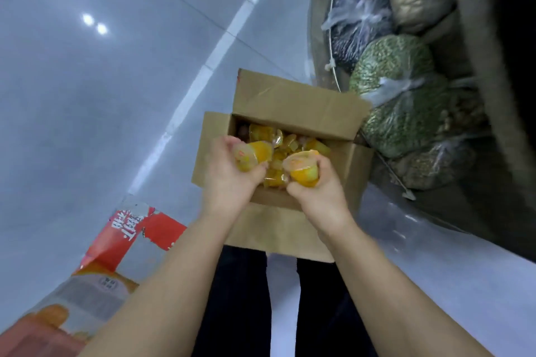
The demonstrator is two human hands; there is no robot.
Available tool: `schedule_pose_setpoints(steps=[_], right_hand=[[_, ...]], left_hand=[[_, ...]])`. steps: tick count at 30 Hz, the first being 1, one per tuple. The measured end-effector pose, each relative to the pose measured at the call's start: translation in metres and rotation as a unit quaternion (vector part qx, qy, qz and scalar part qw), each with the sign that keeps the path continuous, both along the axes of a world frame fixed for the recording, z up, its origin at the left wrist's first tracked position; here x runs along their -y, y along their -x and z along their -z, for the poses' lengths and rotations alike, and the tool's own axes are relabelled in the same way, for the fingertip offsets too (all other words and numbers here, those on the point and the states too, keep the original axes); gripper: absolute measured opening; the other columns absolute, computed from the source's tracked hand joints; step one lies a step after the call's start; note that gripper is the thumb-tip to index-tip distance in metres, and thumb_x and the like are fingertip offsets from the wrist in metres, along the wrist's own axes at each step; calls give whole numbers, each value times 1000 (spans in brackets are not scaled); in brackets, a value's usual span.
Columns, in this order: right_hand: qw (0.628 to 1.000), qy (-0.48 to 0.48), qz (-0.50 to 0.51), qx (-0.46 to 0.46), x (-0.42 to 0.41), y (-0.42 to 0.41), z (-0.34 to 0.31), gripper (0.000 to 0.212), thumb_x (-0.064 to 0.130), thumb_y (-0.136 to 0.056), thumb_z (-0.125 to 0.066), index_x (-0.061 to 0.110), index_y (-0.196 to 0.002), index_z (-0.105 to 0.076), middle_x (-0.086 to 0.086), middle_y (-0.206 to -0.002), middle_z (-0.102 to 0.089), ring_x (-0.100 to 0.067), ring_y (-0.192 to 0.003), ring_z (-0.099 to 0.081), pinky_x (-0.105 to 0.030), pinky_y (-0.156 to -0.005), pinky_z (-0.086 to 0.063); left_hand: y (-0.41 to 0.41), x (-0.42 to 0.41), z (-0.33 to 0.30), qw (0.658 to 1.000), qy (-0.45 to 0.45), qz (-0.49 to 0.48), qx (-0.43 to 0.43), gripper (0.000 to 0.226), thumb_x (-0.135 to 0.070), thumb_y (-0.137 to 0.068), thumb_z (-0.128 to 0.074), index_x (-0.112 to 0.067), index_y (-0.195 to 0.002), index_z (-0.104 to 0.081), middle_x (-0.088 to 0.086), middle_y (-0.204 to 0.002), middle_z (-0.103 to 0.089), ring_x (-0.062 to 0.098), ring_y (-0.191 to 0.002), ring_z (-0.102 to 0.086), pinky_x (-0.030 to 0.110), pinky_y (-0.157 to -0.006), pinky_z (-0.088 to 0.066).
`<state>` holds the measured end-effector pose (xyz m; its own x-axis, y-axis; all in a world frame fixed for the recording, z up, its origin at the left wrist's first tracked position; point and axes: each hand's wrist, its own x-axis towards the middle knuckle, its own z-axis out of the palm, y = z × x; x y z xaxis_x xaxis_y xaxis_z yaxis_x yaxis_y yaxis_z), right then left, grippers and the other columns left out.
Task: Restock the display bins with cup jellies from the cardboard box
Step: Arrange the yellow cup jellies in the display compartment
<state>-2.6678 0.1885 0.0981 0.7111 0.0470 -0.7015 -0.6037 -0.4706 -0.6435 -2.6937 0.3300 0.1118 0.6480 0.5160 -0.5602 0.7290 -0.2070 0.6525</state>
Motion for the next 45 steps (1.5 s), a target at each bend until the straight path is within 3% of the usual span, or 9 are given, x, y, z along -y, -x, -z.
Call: schedule_pose_setpoints(steps=[7, 12, 18, 22, 25, 31, 36, 42, 45], right_hand=[[974, -185, 39, 124, -9, -22, -268, 45, 6, -57, -60, 24, -98, -54, -1, -84, -63, -21, -75, -59, -41, -68, -47], [949, -176, 29, 260, 29, -33, -410, 44, 3, -61, -60, 22, -100, -51, 20, -81, -61, 4, -74, -56, -9, -69, -43], [914, -135, 65, 376, 111, -52, -508, 50, 16, -62, -73, 42, -96, -47, 22, -88, -64, 7, -77, -61, -6, -66, -44], [881, -111, 139, 439, 175, -63, -543, 60, 20, -56, -82, 48, -90, -41, 15, -93, -67, 4, -82, -62, -7, -69, -47], [873, -92, 161, 451, 225, -74, -561, 60, 26, -55, -85, 43, -100, -49, 14, -95, -67, -1, -88, -63, -12, -74, -48], [881, -70, 176, 435, 286, -116, -572, 36, 12, -66, -81, 25, -87, -56, 9, -86, -63, 11, -69, -59, -5, -63, -46], [920, -158, 217, 284, 303, -151, -553, 33, 2, -84, -64, 12, -113, -50, 3, -89, -61, -2, -69, -62, -11, -49, -47], [904, -36, 283, 317, 308, -170, -525, 38, -1, -73, -67, 33, -76, -48, 14, -78, -58, 0, -72, -55, -19, -56, -46], [926, 18, 259, 272, 313, -172, -518, 41, 7, -77, -67, 25, -110, -50, 4, -91, -58, -12, -80, -55, -23, -60, -47]], left_hand=[[-21, -8, -272, 958, -55, 117, 258, 61, -4, -70, -75, -29, -121, -52, -4, -110, -51, 8, -109, -51, 12, -94, -37], [-41, 34, -406, 919, -20, 184, 349, 69, -11, -72, -66, -37, -127, -32, -18, -125, -50, -1, -117, -48, 23, -98, -42], [-89, 104, -489, 876, 2, 221, 428, 55, -34, -62, -74, -51, -107, -47, -27, -107, -60, -1, -101, -60, 28, -87, -51], [-121, 162, -525, 825, 3, 311, 472, 57, -33, -62, -81, -35, -112, -54, -19, -111, -61, 4, -105, -59, 31, -91, -51], [-145, 205, -548, 782, -20, 376, 496, 60, -35, -66, -78, -28, -119, -51, -24, -113, -54, -10, -109, -51, 14, -92, -44], [-205, 267, -566, 767, -78, 462, 439, 61, -28, -65, -83, -19, -119, -55, -8, -110, -55, -2, -100, -46, 2, -85, -31], [-249, 295, -549, 750, -164, 538, 347, 65, -18, -60, -84, -9, -118, -54, 10, -118, -57, 25, -111, -52, 20, -87, -33], [-269, 309, -527, 707, -212, 602, 306, 68, -26, -56, -86, -15, -118, -61, 11, -127, -49, 29, -118, -47, 31, -100, -36], [-273, 314, -519, 674, -270, 615, 308, 74, -37, -58, -83, -16, -124, -55, 11, -130, -48, 31, -121, -44, 45, -100, -38]])
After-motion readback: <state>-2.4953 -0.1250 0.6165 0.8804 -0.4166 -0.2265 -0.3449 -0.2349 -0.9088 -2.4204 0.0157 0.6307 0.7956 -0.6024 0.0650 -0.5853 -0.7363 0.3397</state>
